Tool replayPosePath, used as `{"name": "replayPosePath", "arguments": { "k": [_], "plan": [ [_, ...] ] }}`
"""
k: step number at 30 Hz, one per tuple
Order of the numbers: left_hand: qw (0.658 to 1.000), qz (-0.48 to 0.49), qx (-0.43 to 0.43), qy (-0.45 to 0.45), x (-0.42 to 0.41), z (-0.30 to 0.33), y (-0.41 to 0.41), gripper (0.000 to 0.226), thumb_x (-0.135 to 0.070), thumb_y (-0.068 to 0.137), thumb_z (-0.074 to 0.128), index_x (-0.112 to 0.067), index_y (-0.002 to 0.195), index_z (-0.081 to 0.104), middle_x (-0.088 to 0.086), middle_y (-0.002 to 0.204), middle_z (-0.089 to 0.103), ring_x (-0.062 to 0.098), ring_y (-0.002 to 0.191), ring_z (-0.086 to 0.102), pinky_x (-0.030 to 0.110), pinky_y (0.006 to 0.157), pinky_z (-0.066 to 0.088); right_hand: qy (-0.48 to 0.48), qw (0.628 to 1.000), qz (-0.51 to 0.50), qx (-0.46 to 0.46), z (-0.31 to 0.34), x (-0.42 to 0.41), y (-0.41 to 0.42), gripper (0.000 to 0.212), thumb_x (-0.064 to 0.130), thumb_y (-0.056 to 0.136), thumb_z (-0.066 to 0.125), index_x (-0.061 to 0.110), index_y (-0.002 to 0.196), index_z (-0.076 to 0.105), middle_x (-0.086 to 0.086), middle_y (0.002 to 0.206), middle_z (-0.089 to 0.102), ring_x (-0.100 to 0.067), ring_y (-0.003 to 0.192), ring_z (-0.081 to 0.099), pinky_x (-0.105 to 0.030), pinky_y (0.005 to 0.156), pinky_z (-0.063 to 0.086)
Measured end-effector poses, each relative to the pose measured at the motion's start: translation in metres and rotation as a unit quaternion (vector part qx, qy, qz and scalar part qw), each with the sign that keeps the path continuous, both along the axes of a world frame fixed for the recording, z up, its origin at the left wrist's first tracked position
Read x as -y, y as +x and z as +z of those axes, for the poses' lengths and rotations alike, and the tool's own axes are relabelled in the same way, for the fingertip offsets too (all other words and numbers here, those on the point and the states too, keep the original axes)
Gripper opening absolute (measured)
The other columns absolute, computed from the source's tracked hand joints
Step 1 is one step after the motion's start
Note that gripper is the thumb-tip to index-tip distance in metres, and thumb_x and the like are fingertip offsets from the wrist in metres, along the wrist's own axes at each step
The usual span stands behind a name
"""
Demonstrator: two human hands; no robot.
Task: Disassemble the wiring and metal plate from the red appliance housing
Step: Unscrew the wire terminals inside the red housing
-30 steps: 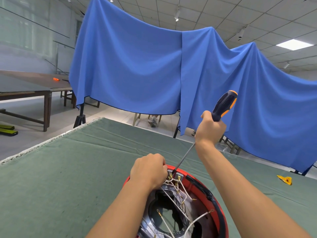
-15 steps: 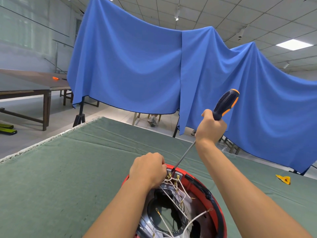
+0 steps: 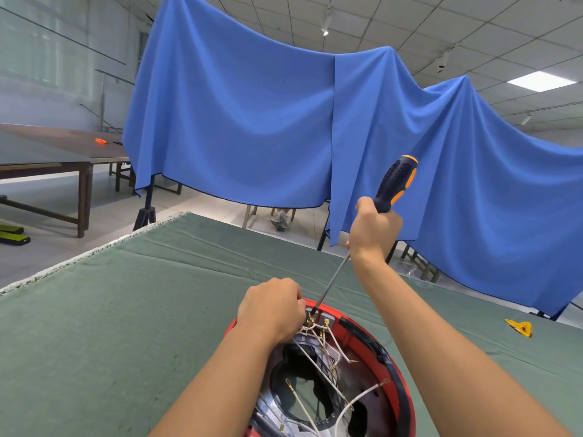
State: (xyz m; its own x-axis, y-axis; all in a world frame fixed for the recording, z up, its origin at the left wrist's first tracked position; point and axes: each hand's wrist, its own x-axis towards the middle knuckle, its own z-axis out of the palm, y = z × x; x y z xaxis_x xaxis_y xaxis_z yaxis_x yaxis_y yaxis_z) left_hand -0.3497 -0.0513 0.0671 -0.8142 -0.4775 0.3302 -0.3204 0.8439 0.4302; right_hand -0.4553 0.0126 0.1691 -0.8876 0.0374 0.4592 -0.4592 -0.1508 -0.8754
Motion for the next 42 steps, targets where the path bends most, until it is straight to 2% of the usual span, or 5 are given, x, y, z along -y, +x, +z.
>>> {"name": "replayPosePath", "arguments": {
  "k": [9, 30, 34, 39, 42],
  "plan": [
    [1.0, -0.004, -0.002, 0.001, 0.001, -0.001, -0.001, 0.028, -0.031, 0.091, 0.043, -0.02, 0.101, 0.067, 0.004, 0.103, 0.069, 0.03, 0.094, 0.061, 0.036, 0.08, 0.046, 0.06, 0.996, -0.047, 0.045, 0.0, 0.024, -0.021, 0.022, 0.016, 0.079, 0.055, 0.017, 0.06, 0.043, 0.003, 0.054, 0.044, -0.019, 0.052, 0.041, -0.027, 0.053, 0.032],
    [1.0, -0.023, -0.007, 0.006, -0.002, 0.0, -0.001, 0.027, -0.032, 0.091, 0.046, -0.02, 0.1, 0.068, 0.004, 0.1, 0.069, 0.029, 0.093, 0.062, 0.034, 0.078, 0.045, 0.103, 0.989, -0.044, 0.097, -0.006, 0.021, -0.035, 0.021, 0.015, 0.081, 0.052, 0.016, 0.062, 0.043, 0.002, 0.057, 0.043, -0.017, 0.05, 0.036, -0.027, 0.047, 0.025],
    [1.0, -0.021, -0.007, 0.007, -0.002, 0.0, 0.0, 0.028, -0.031, 0.09, 0.045, -0.02, 0.101, 0.068, 0.004, 0.102, 0.069, 0.029, 0.095, 0.062, 0.035, 0.08, 0.046, 0.172, 0.979, -0.028, 0.102, -0.034, 0.019, -0.026, 0.02, 0.014, 0.077, 0.054, 0.013, 0.06, 0.043, 0.0, 0.056, 0.043, -0.02, 0.049, 0.035, -0.028, 0.047, 0.025],
    [1.0, -0.021, -0.007, 0.007, -0.002, 0.002, 0.001, 0.027, -0.027, 0.087, 0.046, -0.02, 0.099, 0.069, 0.005, 0.1, 0.069, 0.03, 0.093, 0.062, 0.033, 0.077, 0.045, 0.129, 0.985, -0.006, 0.114, -0.03, 0.008, -0.02, 0.021, 0.014, 0.077, 0.056, 0.013, 0.062, 0.042, 0.0, 0.056, 0.038, -0.019, 0.05, 0.032, -0.027, 0.049, 0.025],
    [0.999, -0.027, -0.007, 0.014, -0.002, 0.002, 0.001, 0.029, -0.027, 0.086, 0.046, -0.023, 0.104, 0.067, 0.004, 0.108, 0.068, 0.028, 0.099, 0.061, 0.034, 0.083, 0.045, 0.091, 0.992, -0.005, 0.091, -0.012, -0.003, -0.016, 0.021, 0.015, 0.076, 0.055, 0.014, 0.062, 0.04, 0.002, 0.052, 0.036, -0.02, 0.05, 0.033, -0.029, 0.05, 0.028]
  ]
}}
